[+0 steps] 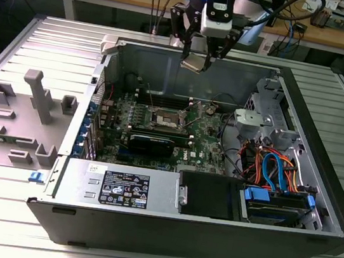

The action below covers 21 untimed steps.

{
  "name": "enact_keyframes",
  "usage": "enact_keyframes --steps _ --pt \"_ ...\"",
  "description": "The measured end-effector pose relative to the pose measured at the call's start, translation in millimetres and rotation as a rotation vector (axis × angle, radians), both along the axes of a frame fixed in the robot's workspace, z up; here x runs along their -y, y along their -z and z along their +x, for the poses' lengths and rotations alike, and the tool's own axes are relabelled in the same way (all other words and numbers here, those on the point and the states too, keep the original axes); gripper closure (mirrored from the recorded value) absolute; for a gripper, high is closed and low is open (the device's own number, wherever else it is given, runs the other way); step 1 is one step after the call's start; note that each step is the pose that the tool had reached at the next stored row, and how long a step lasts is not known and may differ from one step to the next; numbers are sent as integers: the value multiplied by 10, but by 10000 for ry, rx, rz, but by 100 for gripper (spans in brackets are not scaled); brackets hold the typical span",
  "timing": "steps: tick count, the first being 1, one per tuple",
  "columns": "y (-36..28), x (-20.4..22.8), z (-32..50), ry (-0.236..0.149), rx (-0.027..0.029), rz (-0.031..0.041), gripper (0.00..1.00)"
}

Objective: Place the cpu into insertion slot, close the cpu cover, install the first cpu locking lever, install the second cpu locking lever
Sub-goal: 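Place the cpu into insertion slot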

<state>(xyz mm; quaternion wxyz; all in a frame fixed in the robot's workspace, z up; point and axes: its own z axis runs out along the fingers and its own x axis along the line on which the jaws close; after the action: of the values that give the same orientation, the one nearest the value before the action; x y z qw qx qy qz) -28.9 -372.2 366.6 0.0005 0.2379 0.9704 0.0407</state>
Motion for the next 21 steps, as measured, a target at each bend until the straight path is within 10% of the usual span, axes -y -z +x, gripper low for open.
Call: enact_keyframes --steps 21 --pt "17 -1 -4 316 1 -2 46"
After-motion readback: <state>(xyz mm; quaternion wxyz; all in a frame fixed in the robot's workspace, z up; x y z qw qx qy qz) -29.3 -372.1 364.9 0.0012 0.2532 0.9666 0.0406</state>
